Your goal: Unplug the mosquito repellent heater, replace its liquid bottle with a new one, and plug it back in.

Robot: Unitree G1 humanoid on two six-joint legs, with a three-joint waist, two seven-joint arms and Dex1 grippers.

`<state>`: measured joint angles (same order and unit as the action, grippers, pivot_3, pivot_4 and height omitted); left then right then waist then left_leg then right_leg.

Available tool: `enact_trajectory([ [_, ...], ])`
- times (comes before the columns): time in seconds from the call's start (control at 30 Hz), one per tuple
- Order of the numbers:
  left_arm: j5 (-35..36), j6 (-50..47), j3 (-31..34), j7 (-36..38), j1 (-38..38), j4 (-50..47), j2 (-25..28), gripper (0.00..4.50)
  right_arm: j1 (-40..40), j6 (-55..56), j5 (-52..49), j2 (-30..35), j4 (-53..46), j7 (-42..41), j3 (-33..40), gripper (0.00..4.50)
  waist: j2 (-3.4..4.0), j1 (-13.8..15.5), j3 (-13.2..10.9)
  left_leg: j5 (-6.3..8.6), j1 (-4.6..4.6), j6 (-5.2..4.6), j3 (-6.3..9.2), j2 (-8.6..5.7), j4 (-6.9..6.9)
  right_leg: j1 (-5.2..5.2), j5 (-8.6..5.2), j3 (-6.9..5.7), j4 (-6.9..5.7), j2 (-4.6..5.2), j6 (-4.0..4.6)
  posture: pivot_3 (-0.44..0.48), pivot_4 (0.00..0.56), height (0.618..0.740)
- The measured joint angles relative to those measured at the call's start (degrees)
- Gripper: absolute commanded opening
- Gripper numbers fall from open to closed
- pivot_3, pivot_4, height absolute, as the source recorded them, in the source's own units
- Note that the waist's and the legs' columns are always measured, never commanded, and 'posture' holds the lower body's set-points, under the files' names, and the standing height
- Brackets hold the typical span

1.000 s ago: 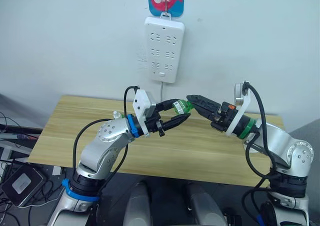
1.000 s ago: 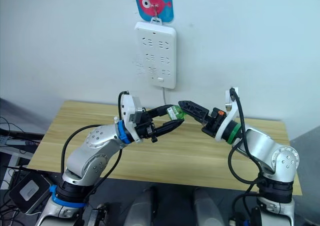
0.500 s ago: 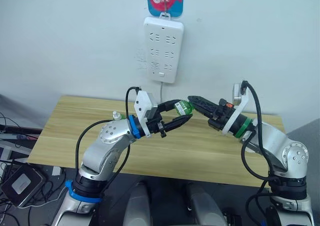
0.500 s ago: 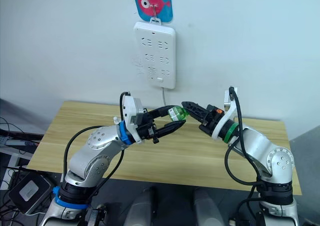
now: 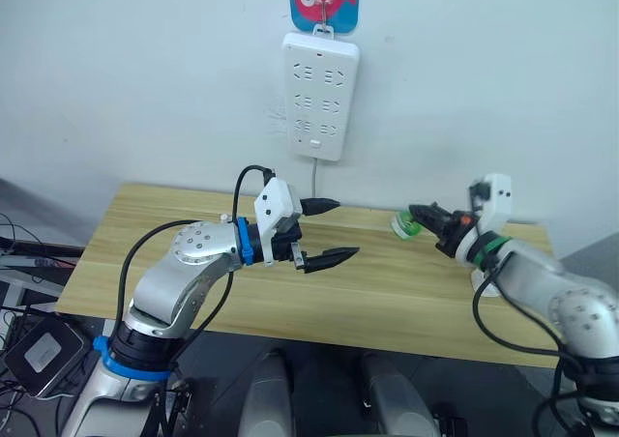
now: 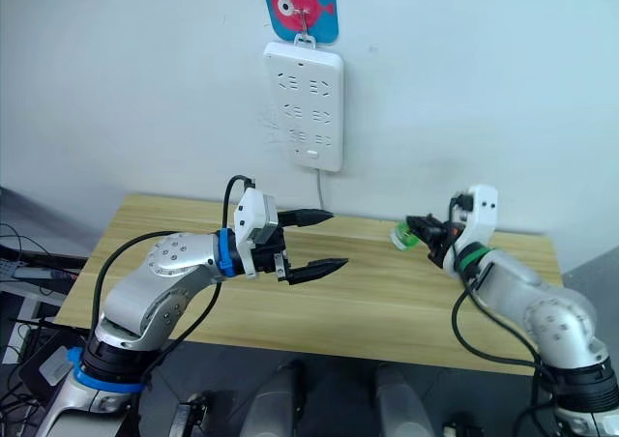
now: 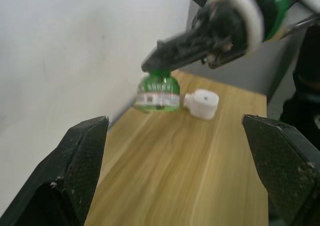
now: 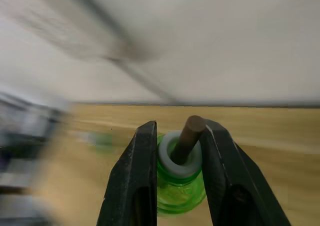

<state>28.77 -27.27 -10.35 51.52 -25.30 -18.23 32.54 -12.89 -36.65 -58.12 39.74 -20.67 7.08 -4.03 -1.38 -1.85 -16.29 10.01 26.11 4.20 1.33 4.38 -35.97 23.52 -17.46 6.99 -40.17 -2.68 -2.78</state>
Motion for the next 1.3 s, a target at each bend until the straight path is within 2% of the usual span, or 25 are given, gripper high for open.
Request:
enact_trajectory([
  [0.07, -0.7, -0.5, -2.0, 1.0, -1.1, -0.1, -0.3, 4.5, 1.1, 6.7, 14.8, -0.1, 4.5, -2.8, -5.3, 0.81, -0.02, 0.0, 0.0, 0.0, 0.0, 0.0, -0.02, -0.01, -0.03, 0.0, 0.0, 0.02, 0.0, 0.01, -0.01, -0.012, 0.217, 0.74],
  [0.13, -2.5, 0.2, -4.2, 2.0, -2.3, 0.3, -0.5, 4.5, 1.9, 12.2, 24.0, -2.0, 9.1, -4.2, -7.1, 0.81, -0.03, 0.0, 0.0, 0.0, -0.02, 0.0, 0.0, -0.02, -0.06, -0.04, 0.11, 0.01, -0.02, 0.0, 0.19, -0.019, 0.216, 0.74],
  [0.27, -5.4, 1.9, -6.3, 3.3, -4.7, 3.4, -2.2, 4.5, 2.9, 19.2, 35.5, -6.7, 16.7, -6.6, -8.5, 0.81, -0.02, -0.1, 0.0, -0.01, -0.07, 0.0, -0.03, -0.02, -0.1, -0.06, 0.14, 0.04, -0.12, 0.0, 0.24, -0.026, 0.217, 0.74],
  [0.47, -8.7, 4.2, -8.2, 5.9, -5.9, 5.7, -2.9, 4.5, 2.8, 22.8, 45.8, -11.4, 23.1, -8.1, -8.3, 0.81, -0.02, -0.1, 0.0, -0.01, -0.15, 0.02, -0.01, -0.03, -0.12, -0.06, 0.15, 0.02, -0.34, 0.0, 0.25, -0.023, 0.219, 0.74],
  [0.63, -9.1, 4.2, -8.2, 6.6, -5.8, 5.7, -3.5, 4.5, 2.9, 23.5, 48.0, -16.1, 26.4, -8.2, -4.7, 0.81, -0.02, -0.1, 0.0, -0.02, -0.23, 0.02, -0.01, -0.05, -0.15, -0.06, 0.14, 0.03, -0.57, 0.0, 0.26, -0.02, 0.22, 0.74],
  [0.77, -9.2, 3.9, -8.2, 6.6, -5.6, 5.5, -3.5, 4.5, 3.0, 25.1, 50.3, -17.4, 28.1, -8.4, -2.9, 0.81, -0.02, -0.1, 0.0, -0.04, -0.28, 0.03, -0.01, -0.07, -0.19, -0.07, 0.13, 0.05, -0.68, 0.0, 0.26, -0.014, 0.225, 0.74],
  [1.1, -9.2, 3.7, -7.5, 4.3, -3.8, 5.4, -4.7, 4.5, 4.8, 28.7, 50.8, -19.8, 28.8, -13.3, 1.1, 4.29, -0.01, -0.1, 0.0, -0.05, -0.31, 0.04, 0.0, -0.07, -0.21, -0.09, 0.14, 0.05, -0.72, 0.0, 0.26, -0.006, 0.242, 0.74],
  [1.13, -9.4, 3.7, -7.3, 3.8, -3.1, 5.4, -4.7, 4.5, 5.0, 28.8, 51.2, -19.4, 27.7, -13.7, 1.3, 4.48, -0.01, -0.1, 0.0, -0.05, -0.31, 0.04, 0.02, -0.07, -0.21, -0.09, 0.14, 0.04, -0.72, 0.0, 0.26, -0.005, 0.249, 0.74],
  [1.3, -10.9, 5.1, -0.8, -2.9, 5.3, 5.5, -4.5, 4.5, 4.0, 28.0, 52.6, -15.0, 17.3, -18.3, 1.8, 4.48, 0.02, -0.7, 0.0, -0.05, -0.36, 0.04, -0.01, -0.03, -0.18, -0.08, 0.11, 0.09, -0.73, -0.01, 0.23, -0.006, 0.269, 0.74],
])
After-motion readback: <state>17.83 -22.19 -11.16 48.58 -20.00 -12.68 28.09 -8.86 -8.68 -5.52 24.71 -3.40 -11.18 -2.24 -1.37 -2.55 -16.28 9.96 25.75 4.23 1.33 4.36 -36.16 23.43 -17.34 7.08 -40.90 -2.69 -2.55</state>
